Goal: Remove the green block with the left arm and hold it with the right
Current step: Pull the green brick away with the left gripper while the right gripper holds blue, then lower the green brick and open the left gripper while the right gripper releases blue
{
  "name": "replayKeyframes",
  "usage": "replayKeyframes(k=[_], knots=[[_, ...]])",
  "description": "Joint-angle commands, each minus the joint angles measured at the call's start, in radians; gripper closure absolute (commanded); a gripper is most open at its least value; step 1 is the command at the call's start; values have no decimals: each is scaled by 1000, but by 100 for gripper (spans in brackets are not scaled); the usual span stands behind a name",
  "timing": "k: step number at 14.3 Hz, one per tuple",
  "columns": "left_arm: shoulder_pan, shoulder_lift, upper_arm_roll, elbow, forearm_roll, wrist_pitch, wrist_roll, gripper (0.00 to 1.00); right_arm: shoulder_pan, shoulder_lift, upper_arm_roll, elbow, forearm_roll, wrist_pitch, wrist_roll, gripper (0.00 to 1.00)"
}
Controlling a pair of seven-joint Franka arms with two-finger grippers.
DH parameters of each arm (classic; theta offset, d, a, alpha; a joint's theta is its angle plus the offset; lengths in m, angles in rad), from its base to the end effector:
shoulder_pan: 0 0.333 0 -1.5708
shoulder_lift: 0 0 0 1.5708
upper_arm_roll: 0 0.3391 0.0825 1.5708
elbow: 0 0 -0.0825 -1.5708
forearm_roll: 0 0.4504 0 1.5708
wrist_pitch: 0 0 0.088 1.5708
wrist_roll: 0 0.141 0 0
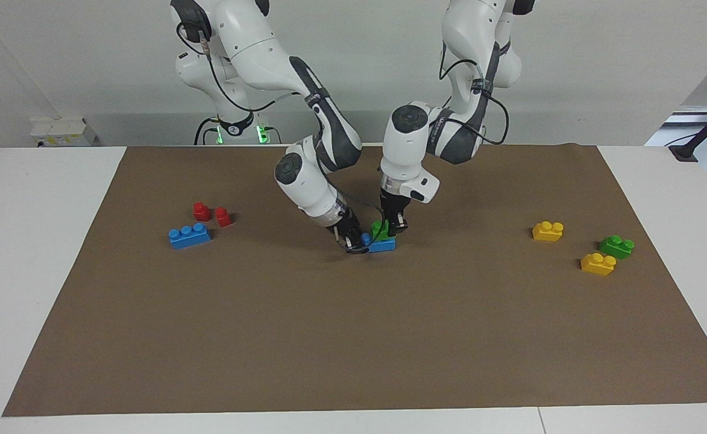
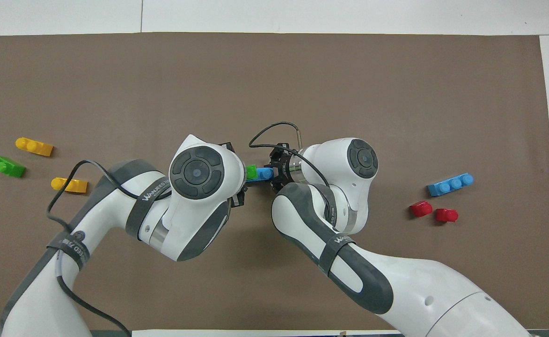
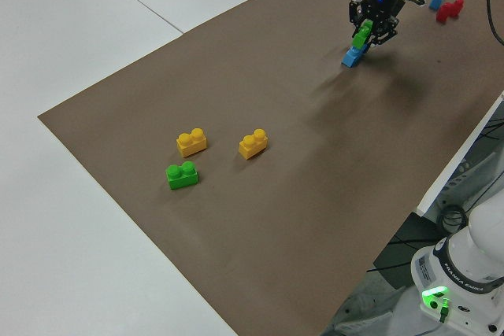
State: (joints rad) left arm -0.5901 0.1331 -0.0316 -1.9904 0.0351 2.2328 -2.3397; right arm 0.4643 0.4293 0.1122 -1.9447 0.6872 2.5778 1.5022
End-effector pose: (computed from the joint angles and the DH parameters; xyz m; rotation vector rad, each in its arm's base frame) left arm 0.5348 -0.3804 0.3614 2.0044 2.2781 0.0523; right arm 0.5905 0.3823 0.2219 -1.9921 1.8445 0.4244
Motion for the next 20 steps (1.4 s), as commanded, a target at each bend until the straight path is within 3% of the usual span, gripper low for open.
replayKeyframes(k=[1, 4, 6, 11, 15, 20], knots=[[26, -69, 7, -7, -4, -71, 66, 100, -33, 2, 0, 41, 14, 1, -14, 100], [108, -84, 7, 8, -6, -128, 195, 100, -113, -6, -5, 117, -14, -101, -23, 100], [183, -87, 7, 9, -6, -147, 326, 100, -218, -10, -3, 167, -83, -219, -97, 100], [370, -81, 7, 5, -17, -133, 748, 100, -517, -40, -5, 148, -97, -441, -428, 100], [505, -70, 7, -1, -52, -95, 1041, 100, -639, -60, -6, 86, -120, -464, -534, 100], [642, 46, 7, 4, -58, 37, 1313, 100, -703, -61, -6, 21, -118, -436, -570, 100]])
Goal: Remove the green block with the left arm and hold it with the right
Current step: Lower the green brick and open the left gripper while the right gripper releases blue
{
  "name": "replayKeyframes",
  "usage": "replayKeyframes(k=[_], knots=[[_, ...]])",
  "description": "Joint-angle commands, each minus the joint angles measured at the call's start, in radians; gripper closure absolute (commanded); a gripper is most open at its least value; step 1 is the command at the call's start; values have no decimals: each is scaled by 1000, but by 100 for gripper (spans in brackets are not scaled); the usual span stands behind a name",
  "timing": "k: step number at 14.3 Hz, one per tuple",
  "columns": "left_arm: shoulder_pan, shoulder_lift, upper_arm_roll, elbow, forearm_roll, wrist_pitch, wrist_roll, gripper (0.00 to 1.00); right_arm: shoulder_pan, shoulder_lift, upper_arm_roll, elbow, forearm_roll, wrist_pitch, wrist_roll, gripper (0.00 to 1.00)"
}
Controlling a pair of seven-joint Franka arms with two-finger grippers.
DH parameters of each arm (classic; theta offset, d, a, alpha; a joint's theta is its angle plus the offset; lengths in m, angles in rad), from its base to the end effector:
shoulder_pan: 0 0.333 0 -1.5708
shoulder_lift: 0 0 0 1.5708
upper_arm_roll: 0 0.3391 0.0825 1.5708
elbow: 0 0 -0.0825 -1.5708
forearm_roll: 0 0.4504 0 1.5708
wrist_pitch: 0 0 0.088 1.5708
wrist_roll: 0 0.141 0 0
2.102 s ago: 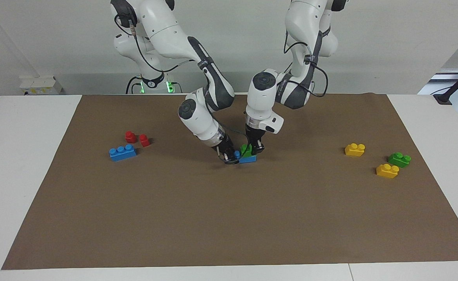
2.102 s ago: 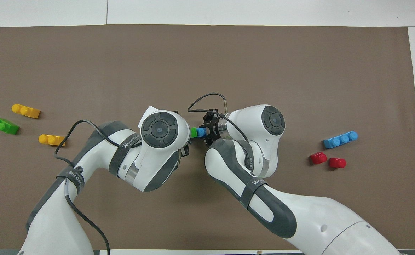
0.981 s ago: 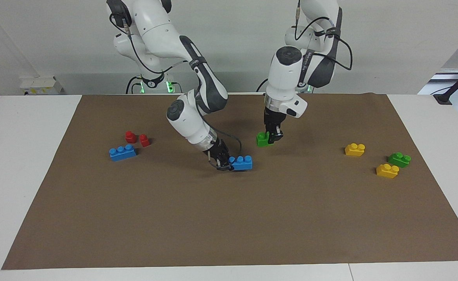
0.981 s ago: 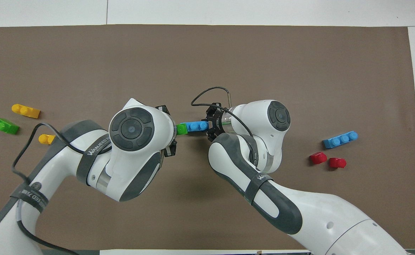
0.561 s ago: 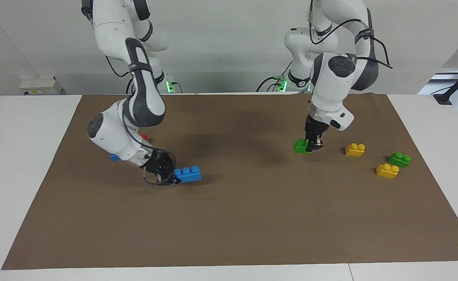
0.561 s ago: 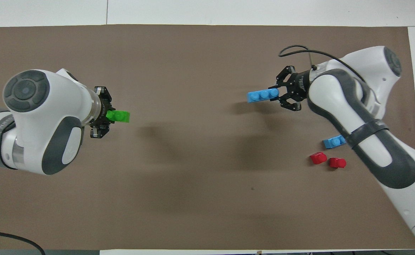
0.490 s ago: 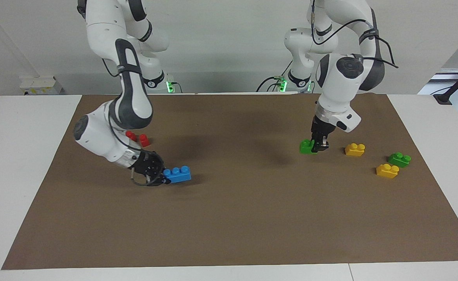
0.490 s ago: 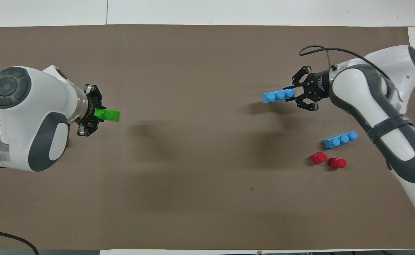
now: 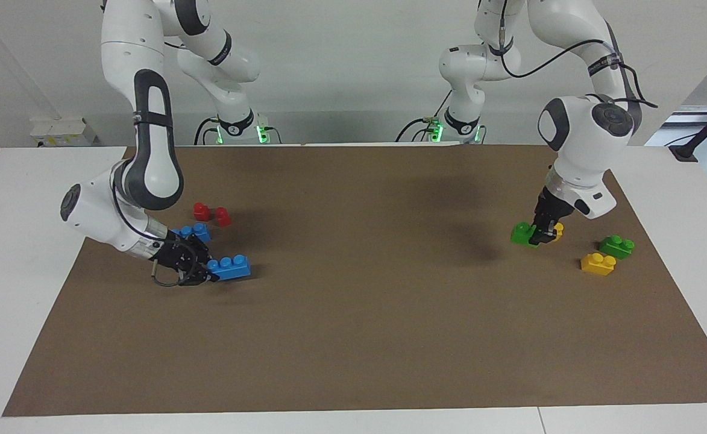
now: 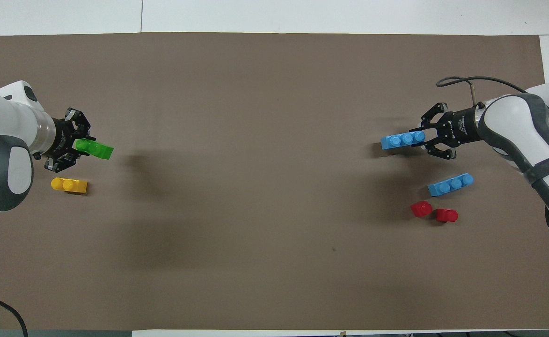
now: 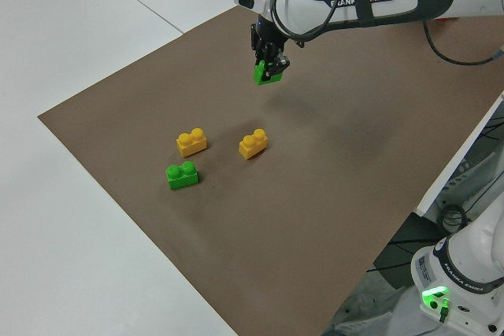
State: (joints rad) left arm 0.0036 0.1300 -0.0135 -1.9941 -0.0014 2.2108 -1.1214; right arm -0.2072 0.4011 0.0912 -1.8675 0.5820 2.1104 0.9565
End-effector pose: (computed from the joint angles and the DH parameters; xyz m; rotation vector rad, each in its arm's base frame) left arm 0.6522 -0.0064 0.3592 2.6248 1.6319 0.1108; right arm 0.6797 -0.0390 0.2458 -2.0451 1.7634 0.4835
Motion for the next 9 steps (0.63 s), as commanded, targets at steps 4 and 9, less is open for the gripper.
replayKeyframes(k=[4, 9], knots=[[91, 153, -10, 88, -22, 95, 205, 100, -61, -41, 16, -85, -14, 45, -31, 100], [133, 296, -10, 205, -19, 115, 308, 100, -47, -42, 16, -85, -14, 45, -22, 38]])
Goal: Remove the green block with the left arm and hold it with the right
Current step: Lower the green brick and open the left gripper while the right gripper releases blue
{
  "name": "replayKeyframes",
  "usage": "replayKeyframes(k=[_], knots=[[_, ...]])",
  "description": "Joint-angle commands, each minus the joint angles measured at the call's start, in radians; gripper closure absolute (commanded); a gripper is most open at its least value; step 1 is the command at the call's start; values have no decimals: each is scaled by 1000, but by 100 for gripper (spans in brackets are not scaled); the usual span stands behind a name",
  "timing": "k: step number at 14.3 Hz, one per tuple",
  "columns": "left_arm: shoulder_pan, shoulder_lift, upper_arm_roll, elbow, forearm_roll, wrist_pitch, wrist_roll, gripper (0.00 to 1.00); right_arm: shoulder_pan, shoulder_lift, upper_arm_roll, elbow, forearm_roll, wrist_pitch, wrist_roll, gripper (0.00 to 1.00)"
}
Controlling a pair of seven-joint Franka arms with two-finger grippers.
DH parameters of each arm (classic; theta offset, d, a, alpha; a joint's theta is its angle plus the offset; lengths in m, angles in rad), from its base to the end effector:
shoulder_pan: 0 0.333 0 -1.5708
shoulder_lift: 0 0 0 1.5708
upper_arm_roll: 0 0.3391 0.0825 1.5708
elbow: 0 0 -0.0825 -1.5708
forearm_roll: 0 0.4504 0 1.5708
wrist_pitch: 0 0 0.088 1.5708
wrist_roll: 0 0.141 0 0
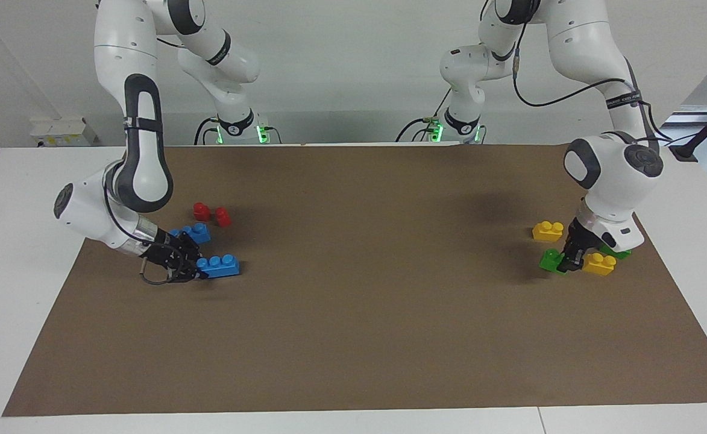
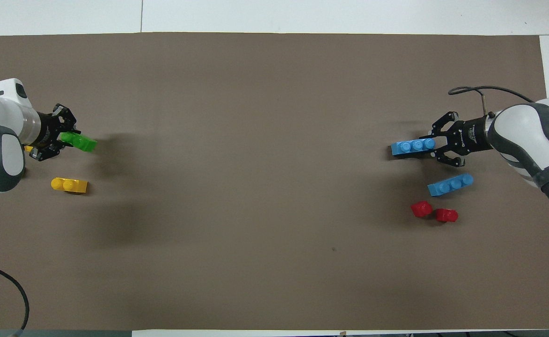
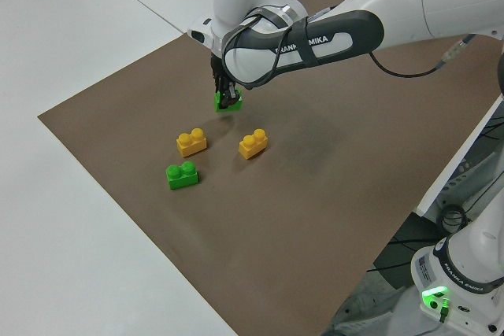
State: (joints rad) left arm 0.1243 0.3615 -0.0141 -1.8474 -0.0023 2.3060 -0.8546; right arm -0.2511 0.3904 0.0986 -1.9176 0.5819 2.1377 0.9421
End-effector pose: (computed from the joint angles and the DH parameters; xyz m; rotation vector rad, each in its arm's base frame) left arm 0.7049 0.0783 0.2872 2.7417 1.4403 0.1364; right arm 0.6636 -0.0632 0.2310 -2.0156 1.8053 0.4801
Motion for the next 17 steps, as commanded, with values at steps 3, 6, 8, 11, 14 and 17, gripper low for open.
replayKeyframes(k=[3, 6, 8, 11, 14, 17], knots=[[31, 96, -9, 62, -18, 70, 43, 100, -4, -44, 9, -24, -14, -8, 0, 6], [25, 100, -9, 48, -15, 102, 48, 100, -2, -68, 9, -9, -14, -28, 6, 2], [23, 100, -9, 39, -15, 130, 58, 100, -2, -97, 7, 28, -19, -85, 12, 1], [20, 100, -9, 43, -13, 139, 60, 0, 4, -151, 15, 103, -170, -163, -5, 0], [12, 102, -10, 63, -5, 121, 57, 0, 45, -179, 20, 210, -289, -300, -159, 0], [-20, 67, -12, 76, -5, 107, 58, 0, 59, -269, 27, 232, -390, -424, -438, 0]])
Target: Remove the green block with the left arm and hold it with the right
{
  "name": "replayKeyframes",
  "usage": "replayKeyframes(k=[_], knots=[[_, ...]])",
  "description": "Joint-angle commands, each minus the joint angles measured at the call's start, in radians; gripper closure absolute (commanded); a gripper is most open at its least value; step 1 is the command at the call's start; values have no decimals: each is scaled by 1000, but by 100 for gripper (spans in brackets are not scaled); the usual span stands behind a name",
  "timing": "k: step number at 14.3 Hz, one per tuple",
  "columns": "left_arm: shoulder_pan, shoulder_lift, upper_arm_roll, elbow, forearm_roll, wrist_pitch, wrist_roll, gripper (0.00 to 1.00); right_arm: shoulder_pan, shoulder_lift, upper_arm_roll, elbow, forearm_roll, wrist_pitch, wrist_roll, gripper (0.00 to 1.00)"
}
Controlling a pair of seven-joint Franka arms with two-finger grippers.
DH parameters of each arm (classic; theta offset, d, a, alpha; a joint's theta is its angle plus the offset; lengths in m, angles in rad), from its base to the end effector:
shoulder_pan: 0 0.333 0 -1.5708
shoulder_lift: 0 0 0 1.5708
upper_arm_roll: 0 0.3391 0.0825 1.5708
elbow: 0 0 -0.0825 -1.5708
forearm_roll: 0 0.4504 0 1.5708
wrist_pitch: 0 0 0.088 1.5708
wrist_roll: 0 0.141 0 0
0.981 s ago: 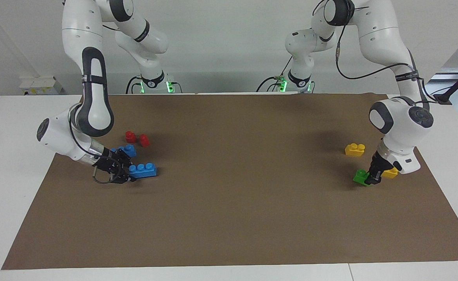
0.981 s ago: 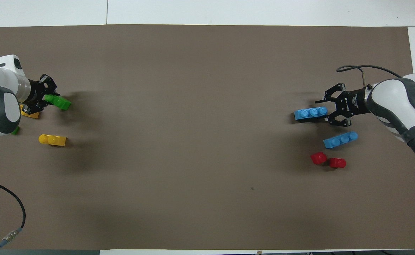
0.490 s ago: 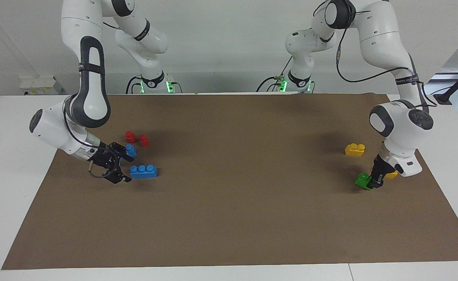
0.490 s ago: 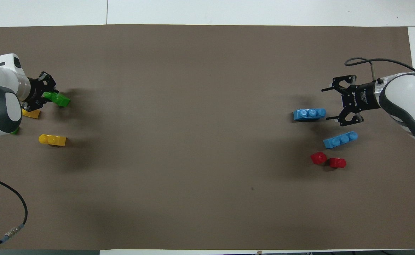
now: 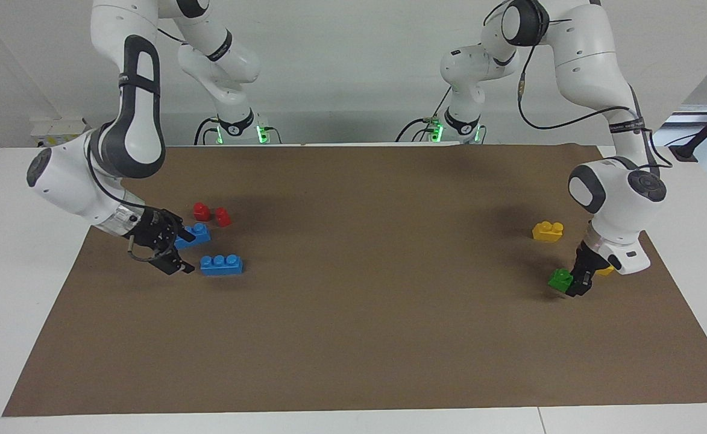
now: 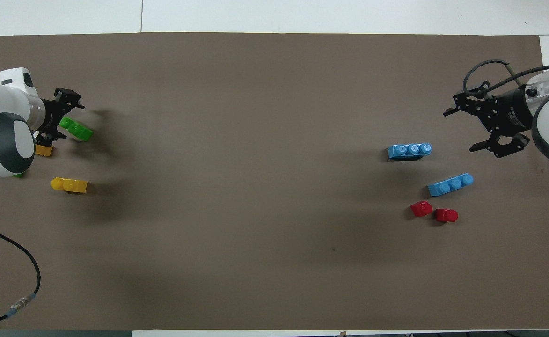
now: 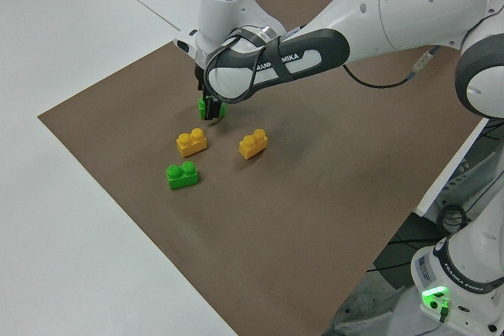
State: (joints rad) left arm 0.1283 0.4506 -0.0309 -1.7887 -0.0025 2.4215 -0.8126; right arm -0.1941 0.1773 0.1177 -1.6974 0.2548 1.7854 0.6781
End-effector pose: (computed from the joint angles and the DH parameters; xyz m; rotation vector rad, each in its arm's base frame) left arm 0.7350 0.0731 0.2653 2.7386 1.3501 0.2536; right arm 0.6716 -0.0250 0.4530 -2.6618 1.1586 0.2386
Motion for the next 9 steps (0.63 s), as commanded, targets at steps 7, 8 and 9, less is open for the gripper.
replayKeyframes(k=[7, 8, 9], knots=[[-72, -208, -1, 55, 67, -267, 240, 0, 104, -197, 13, 28, -267, -187, -592, 0], [-72, -234, -3, 67, 67, -316, 321, 0, 104, -194, 13, 31, -269, -179, -604, 0], [-73, -257, -3, 84, 67, -370, 408, 0, 104, -193, 13, 33, -272, -178, -620, 0]])
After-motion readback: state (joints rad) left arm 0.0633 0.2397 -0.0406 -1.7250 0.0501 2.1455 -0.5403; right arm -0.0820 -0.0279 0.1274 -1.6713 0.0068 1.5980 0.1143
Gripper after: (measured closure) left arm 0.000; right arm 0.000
